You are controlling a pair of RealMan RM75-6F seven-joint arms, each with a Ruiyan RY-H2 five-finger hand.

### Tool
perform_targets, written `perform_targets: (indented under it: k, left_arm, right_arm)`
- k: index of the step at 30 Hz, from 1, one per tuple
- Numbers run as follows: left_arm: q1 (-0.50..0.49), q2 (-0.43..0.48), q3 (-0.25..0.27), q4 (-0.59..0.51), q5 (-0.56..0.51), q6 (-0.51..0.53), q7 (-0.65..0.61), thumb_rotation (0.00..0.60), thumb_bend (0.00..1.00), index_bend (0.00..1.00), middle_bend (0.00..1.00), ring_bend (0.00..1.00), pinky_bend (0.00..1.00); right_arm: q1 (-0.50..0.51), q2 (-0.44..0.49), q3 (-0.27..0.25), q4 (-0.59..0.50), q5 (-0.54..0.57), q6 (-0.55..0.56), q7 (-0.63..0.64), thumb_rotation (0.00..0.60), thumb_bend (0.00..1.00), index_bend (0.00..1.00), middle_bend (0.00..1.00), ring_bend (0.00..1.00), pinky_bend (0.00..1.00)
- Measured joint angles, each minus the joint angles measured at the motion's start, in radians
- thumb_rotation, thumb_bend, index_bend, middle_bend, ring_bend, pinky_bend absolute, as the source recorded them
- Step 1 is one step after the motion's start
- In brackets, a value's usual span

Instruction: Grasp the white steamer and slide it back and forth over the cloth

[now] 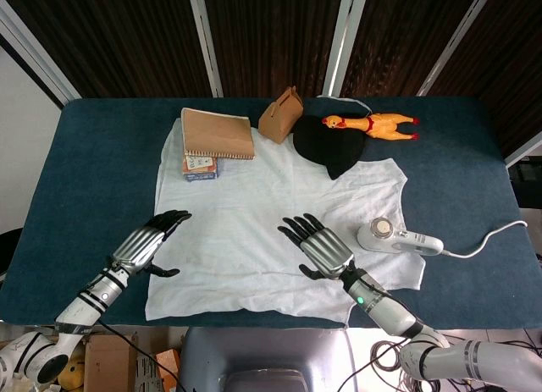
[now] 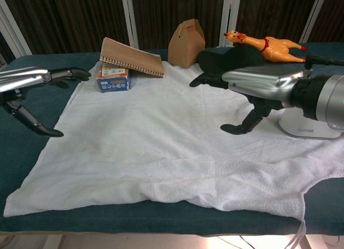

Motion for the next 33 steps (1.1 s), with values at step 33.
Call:
perform_targets:
  k: [33]
  left_arm:
    - [0.310, 0.093, 0.200, 0.155, 0.225, 0.467, 0.121, 0.600, 0.00, 0.05, 0.05, 0.00, 0.11]
  right_arm:
    - [-0.223, 0.397, -0.168, 0.172, -0.041, 0.093, 0.508, 0.600, 0.31, 0.06, 0.10, 0.05, 0.03]
